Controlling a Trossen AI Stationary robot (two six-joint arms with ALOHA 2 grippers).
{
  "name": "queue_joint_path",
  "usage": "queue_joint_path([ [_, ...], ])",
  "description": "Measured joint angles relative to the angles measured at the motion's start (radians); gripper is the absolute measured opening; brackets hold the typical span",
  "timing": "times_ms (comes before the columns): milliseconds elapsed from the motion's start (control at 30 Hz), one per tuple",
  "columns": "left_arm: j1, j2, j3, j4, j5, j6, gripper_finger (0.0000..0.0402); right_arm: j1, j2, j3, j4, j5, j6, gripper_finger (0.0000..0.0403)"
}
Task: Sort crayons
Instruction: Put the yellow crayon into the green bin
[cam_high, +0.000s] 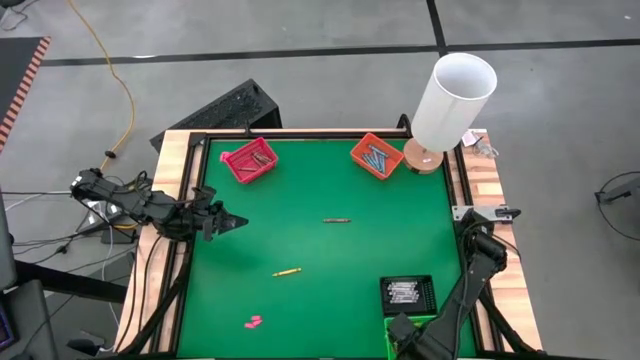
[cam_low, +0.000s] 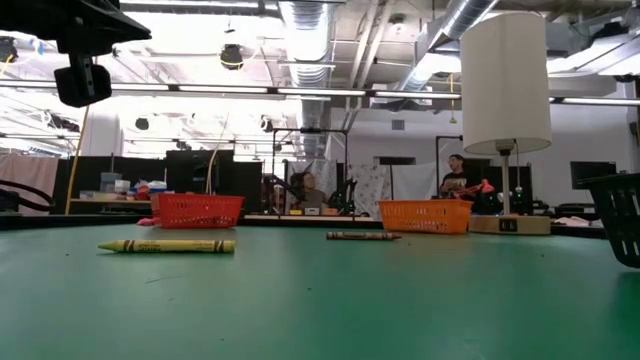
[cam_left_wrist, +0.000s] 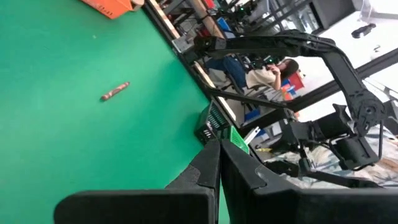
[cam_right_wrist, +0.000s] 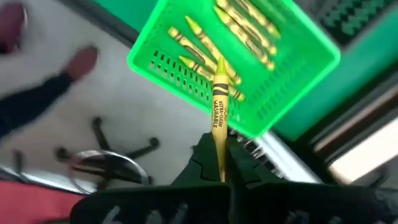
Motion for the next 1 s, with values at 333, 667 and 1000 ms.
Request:
queue_joint_path([
  [333,0.0,0.0,0.0,-0.031,-0.017,-0.001,0.0,-0.014,-0.001,-0.112,0.001,0.011,-0.558,0.0],
  [667,0.001,0.0,0.0,-0.027,-0.04,-0.001,0.0,0.015,-0.016,-0.235,0.162,0.04,-0.685,0.0],
  [1000,0.001,0.0,0.0,-0.026,-0.113,-0.032,0.0,0.022,-0.085,-0.434,0.34,0.094,-0.644,0.0],
])
